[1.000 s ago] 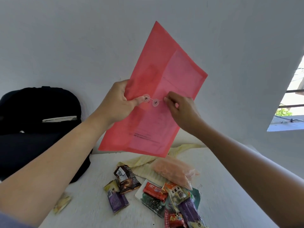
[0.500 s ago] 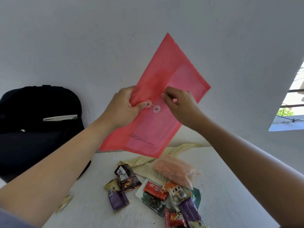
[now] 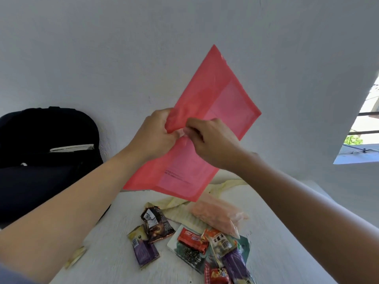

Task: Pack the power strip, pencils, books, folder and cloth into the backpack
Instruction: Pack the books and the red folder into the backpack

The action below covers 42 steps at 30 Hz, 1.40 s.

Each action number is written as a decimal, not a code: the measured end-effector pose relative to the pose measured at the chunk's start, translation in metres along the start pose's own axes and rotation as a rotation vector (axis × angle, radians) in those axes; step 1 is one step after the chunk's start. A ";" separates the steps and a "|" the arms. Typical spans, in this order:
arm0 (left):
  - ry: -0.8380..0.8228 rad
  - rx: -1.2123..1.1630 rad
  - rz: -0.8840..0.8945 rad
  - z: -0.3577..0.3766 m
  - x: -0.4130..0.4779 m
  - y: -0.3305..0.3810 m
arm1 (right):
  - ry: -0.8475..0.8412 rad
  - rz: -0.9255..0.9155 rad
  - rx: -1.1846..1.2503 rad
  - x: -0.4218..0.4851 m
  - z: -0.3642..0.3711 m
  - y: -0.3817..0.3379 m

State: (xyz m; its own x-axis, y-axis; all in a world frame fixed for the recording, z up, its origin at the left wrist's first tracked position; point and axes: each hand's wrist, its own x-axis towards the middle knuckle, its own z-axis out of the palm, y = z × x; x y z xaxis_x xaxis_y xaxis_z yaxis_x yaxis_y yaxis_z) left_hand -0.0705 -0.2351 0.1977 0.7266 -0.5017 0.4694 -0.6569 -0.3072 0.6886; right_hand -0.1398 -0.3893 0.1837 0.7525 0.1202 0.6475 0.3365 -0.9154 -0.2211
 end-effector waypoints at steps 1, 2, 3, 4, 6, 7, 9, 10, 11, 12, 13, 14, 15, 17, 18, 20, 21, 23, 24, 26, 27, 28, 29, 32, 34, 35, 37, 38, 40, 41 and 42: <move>-0.012 0.002 -0.006 0.000 -0.002 -0.001 | 0.063 0.020 0.065 0.002 -0.003 0.003; -0.016 -0.019 -0.016 -0.001 -0.003 -0.001 | 0.122 0.059 0.128 0.004 -0.005 0.007; -0.016 -0.059 -0.033 -0.003 -0.004 0.000 | 0.177 0.112 0.178 0.005 -0.007 0.013; -0.015 -0.119 -0.054 -0.006 -0.004 0.002 | 0.232 0.167 0.219 0.005 -0.008 0.020; -0.023 -0.250 -0.086 -0.012 -0.005 0.007 | 0.301 0.269 0.256 0.003 -0.005 0.037; -0.029 -0.295 -0.091 -0.016 -0.005 0.009 | 0.290 0.299 0.261 0.001 -0.003 0.043; -0.012 -0.344 -0.095 -0.022 -0.003 0.012 | 0.218 0.297 0.236 -0.004 0.004 0.048; 0.009 -0.358 -0.095 -0.024 -0.001 0.013 | 0.173 0.282 0.203 -0.006 0.006 0.048; 0.031 -0.366 -0.094 -0.026 0.000 0.014 | 0.126 0.263 0.158 -0.009 0.009 0.047; 0.051 -0.373 -0.093 -0.026 0.003 0.014 | 0.082 0.235 0.108 -0.011 0.010 0.045; 0.063 -0.376 -0.093 -0.027 0.005 0.014 | 0.044 0.195 0.058 -0.013 0.011 0.042; 0.068 -0.373 -0.092 -0.025 0.006 0.014 | 0.012 0.148 0.001 -0.014 0.012 0.038; 0.072 -0.362 -0.089 -0.023 0.007 0.014 | -0.016 0.099 -0.051 -0.013 0.012 0.032; 0.077 -0.313 -0.071 -0.017 0.009 0.013 | -0.039 0.022 -0.099 -0.010 0.011 0.021; 0.075 -0.269 -0.052 -0.014 0.009 0.012 | -0.031 -0.005 -0.104 -0.007 0.010 0.016; 0.058 -0.179 -0.016 -0.009 0.009 0.010 | -0.004 -0.031 -0.113 -0.001 0.006 0.013; 0.049 -0.148 -0.008 -0.008 0.008 0.009 | -0.001 -0.035 -0.127 0.002 0.003 0.014; 0.015 -0.111 -0.013 -0.008 0.008 0.007 | 0.002 -0.048 -0.166 0.005 -0.001 0.019; -0.011 -0.092 -0.021 -0.008 0.008 0.007 | 0.003 -0.063 -0.186 0.006 -0.003 0.021; -0.059 -0.040 -0.038 -0.011 0.009 0.008 | -0.013 -0.097 -0.232 0.007 -0.006 0.026; -0.072 -0.021 -0.044 -0.013 0.009 0.009 | -0.019 -0.108 -0.253 0.006 -0.008 0.028; -0.078 -0.019 -0.050 -0.015 0.009 0.009 | -0.019 -0.110 -0.266 0.005 -0.008 0.030; -0.079 -0.044 -0.058 -0.017 0.009 0.010 | -0.014 -0.102 -0.273 0.004 -0.008 0.032; -0.088 -0.195 -0.095 -0.022 0.008 0.014 | 0.011 -0.037 -0.253 0.001 -0.008 0.037; -0.095 -0.259 -0.115 -0.026 0.008 0.015 | -0.003 -0.003 -0.212 0.002 -0.009 0.037; -0.098 -0.278 -0.120 -0.028 0.008 0.016 | -0.018 0.008 -0.187 0.003 -0.011 0.037; -0.099 -0.308 -0.133 -0.031 0.009 0.018 | -0.046 0.009 -0.162 0.004 -0.017 0.035; -0.098 -0.329 -0.141 -0.033 0.010 0.019 | -0.054 0.004 -0.159 0.005 -0.019 0.034; -0.089 -0.380 -0.151 -0.034 0.010 0.022 | -0.060 -0.004 -0.147 0.007 -0.024 0.034; -0.078 -0.405 -0.152 -0.034 0.010 0.022 | -0.062 -0.008 -0.136 0.007 -0.026 0.034; -0.067 -0.430 -0.154 -0.034 0.010 0.022 | -0.064 -0.015 -0.127 0.008 -0.027 0.034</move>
State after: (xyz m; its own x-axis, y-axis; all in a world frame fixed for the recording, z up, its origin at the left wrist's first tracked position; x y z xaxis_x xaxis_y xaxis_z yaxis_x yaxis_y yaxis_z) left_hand -0.0707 -0.2196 0.2363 0.7854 -0.5320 0.3165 -0.3885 -0.0256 0.9211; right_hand -0.1376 -0.4298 0.2010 0.7842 0.1545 0.6010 0.2763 -0.9541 -0.1153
